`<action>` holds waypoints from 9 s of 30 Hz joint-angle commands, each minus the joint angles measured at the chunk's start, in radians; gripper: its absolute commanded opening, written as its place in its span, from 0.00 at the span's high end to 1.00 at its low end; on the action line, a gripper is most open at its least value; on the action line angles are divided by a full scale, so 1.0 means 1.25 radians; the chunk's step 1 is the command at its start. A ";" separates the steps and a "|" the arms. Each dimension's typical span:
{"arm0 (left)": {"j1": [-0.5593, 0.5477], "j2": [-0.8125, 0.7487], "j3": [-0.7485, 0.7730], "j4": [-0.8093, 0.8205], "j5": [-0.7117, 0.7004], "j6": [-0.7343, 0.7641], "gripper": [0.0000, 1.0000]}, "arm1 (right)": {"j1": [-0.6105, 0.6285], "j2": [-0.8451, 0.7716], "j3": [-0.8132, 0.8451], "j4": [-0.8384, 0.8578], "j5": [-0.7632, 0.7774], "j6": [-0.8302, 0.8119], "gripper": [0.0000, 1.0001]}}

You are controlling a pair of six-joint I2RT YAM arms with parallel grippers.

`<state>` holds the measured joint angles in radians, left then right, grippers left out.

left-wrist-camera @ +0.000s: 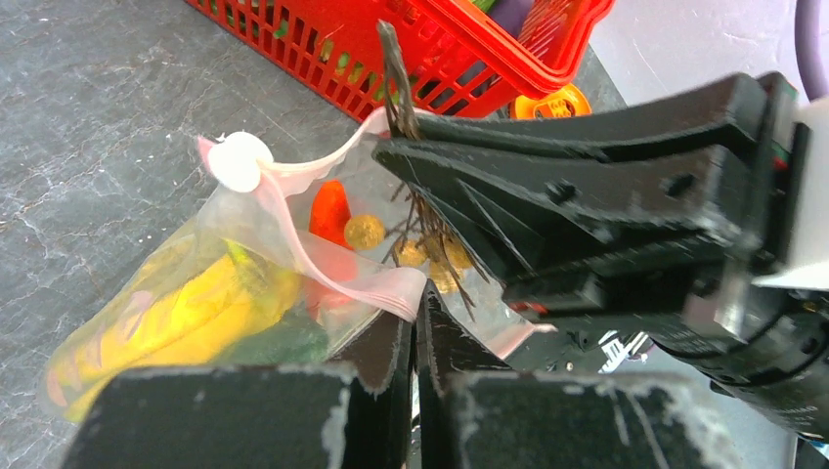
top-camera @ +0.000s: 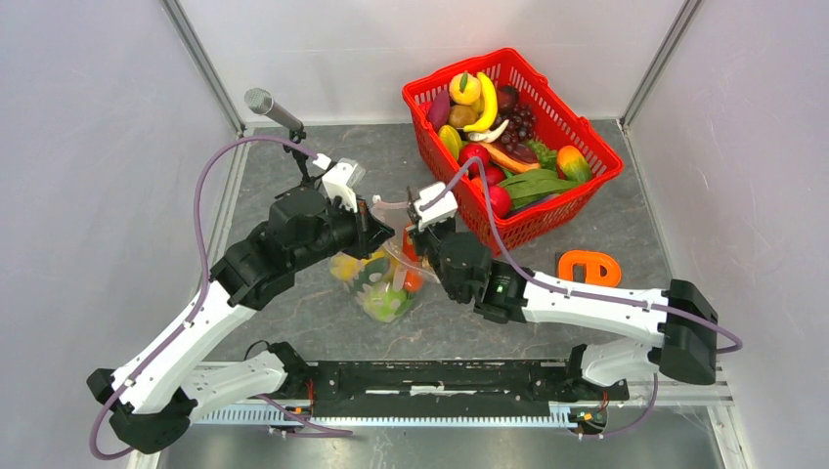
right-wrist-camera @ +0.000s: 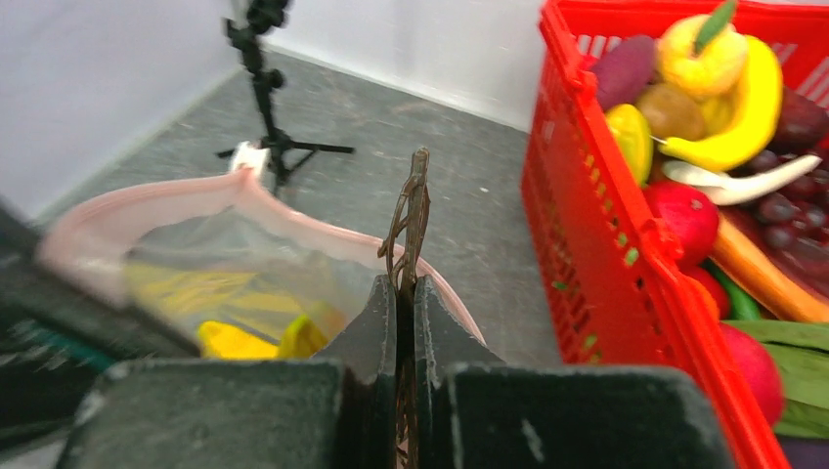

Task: Place the food in the zip-top bag and seal the zipper
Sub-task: Place the fake fruit in the zipper food storage bag, then adjust the zipper food storage bag at the center of the board, then pick up the fake vegetable from the bin.

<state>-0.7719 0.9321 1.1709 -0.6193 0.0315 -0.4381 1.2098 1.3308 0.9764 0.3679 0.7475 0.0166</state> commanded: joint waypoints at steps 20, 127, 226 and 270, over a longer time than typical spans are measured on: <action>-0.003 -0.007 0.003 0.057 -0.023 -0.047 0.97 | -0.084 -0.059 0.104 -0.255 -0.374 -0.016 0.33; -0.002 0.033 0.121 -0.116 -0.132 0.046 0.98 | -0.161 -0.055 0.231 -0.408 -0.439 -0.006 1.00; -0.002 0.028 0.039 0.003 -0.048 0.012 0.95 | -0.786 0.253 0.275 -0.185 -0.642 0.307 0.37; -0.002 0.026 0.024 0.017 -0.045 -0.003 0.94 | -0.799 0.016 -0.019 0.104 -0.685 0.297 0.98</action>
<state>-0.7746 0.9787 1.2022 -0.6456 -0.0418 -0.4191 0.2138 1.4357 1.0374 0.4057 -0.0055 0.4011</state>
